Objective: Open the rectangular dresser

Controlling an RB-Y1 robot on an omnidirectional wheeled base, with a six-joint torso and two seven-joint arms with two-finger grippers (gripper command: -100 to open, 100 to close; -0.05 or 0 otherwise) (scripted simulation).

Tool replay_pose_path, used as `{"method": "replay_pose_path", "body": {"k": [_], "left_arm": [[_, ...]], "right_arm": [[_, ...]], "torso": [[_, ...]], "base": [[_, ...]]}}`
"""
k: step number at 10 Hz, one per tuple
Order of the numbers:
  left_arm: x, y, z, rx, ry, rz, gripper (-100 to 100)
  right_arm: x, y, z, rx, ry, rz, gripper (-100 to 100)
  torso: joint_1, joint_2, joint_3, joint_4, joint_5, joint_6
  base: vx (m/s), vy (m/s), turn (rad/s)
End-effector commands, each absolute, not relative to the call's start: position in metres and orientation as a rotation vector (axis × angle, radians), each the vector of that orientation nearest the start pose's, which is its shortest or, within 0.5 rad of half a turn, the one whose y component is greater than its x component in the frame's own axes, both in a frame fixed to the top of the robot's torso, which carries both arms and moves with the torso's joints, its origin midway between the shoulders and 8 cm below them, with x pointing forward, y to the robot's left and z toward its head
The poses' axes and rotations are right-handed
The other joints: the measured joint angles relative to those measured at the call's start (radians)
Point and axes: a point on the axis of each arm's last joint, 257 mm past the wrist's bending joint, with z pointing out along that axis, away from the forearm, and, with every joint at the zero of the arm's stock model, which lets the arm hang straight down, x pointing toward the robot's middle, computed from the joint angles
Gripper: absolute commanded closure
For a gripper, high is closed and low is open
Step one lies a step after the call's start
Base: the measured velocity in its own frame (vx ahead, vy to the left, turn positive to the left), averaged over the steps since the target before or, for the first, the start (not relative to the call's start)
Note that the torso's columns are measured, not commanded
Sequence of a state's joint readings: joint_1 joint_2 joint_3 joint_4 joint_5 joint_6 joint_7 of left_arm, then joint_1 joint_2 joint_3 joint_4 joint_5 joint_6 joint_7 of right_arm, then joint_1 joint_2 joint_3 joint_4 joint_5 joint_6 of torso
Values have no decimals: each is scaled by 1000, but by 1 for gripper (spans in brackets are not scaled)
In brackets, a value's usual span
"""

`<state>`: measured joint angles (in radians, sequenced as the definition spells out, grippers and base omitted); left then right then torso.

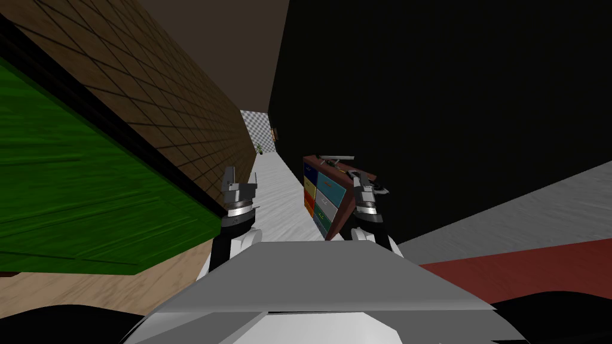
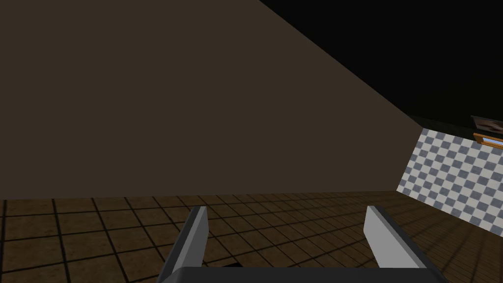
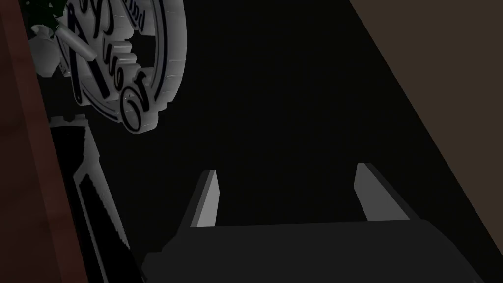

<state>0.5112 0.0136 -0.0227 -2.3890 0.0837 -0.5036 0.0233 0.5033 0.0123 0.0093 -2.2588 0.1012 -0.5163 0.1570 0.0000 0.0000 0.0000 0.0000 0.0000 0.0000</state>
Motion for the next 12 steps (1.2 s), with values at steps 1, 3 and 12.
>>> {"method": "replay_pose_path", "body": {"k": [1, 3, 12], "left_arm": [[319, 276, 69, -626, 496, -1422, 0], [318, 276, 69, -626, 495, -1422, 0], [319, 276, 69, -627, 496, -1422, 0]], "right_arm": [[347, -266, 16, 547, 703, 1100, 0], [347, -266, 16, 547, 703, 1100, 0], [358, -257, 0, 454, 836, 1021, -100]], "torso": [[0, 40, -82, 41, 0, 0], [0, 175, -351, 176, 0, 0], [-2, 729, -1474, 731, -2, 0]], "base": [[0, 0, 0], [0, 0, 0], [7, 9, -2]]}}
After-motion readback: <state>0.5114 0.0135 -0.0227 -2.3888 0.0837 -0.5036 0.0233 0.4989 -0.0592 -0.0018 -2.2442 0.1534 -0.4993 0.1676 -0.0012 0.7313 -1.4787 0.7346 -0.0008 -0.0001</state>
